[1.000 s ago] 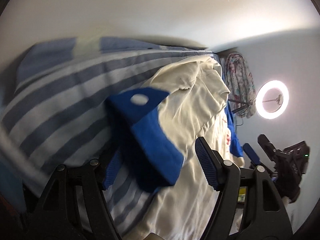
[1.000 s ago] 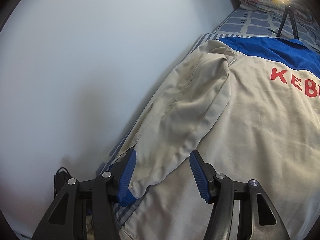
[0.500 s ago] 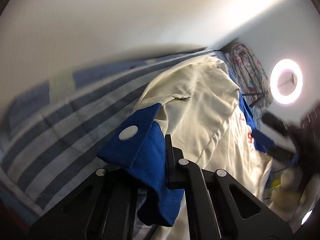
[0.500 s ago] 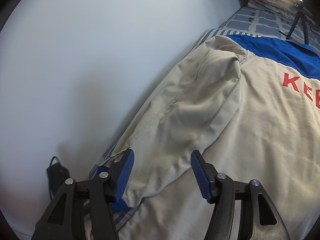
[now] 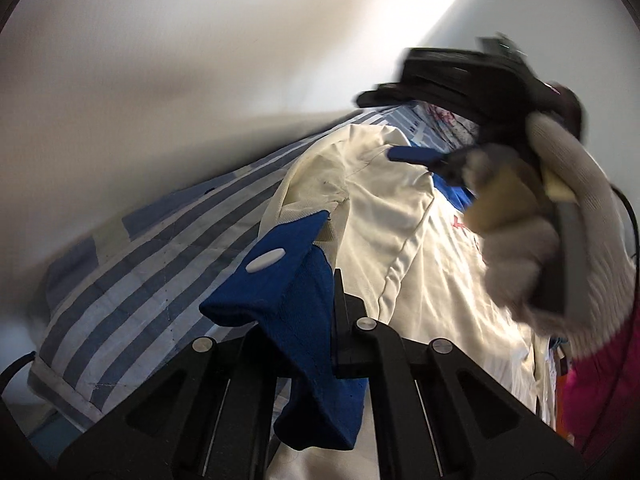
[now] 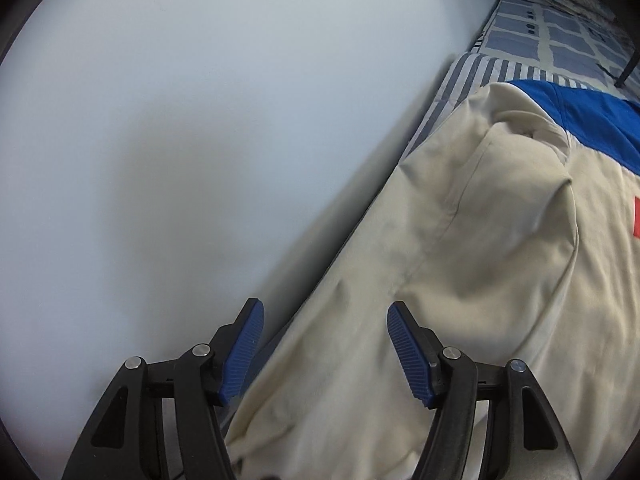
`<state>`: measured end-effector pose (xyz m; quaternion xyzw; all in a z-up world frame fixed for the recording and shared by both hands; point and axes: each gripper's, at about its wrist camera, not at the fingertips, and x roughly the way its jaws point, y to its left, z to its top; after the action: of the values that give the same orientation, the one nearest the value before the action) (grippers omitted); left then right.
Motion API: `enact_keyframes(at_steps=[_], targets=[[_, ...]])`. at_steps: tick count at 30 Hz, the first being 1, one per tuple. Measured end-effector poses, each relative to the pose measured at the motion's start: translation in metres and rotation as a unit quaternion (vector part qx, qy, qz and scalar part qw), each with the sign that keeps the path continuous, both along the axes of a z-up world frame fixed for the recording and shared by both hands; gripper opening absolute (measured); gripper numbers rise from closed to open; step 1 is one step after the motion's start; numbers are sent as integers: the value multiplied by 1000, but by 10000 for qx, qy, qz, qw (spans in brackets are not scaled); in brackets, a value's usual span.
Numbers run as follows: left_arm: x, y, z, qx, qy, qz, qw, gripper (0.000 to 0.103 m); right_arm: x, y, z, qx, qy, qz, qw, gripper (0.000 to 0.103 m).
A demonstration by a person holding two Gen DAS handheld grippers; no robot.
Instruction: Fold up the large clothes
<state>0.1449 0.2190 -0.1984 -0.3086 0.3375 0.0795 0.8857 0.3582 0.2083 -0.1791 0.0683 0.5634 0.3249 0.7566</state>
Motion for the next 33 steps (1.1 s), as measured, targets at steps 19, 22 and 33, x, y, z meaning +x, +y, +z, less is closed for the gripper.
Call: enact_keyframes(at_steps=[19,22,33], targets=[[-1,-16,26,724,-199,-408,9963,1,41,33,-29,-887,14,-192,9959,5],[-6,-7,27,763,-173,-369,9963,1,41,23,-18,-675,-65,-208,9975,2],[-25,19,89,1871,-589,-232,9803,1,32,-32,57,418,-328,-586,9969,0]])
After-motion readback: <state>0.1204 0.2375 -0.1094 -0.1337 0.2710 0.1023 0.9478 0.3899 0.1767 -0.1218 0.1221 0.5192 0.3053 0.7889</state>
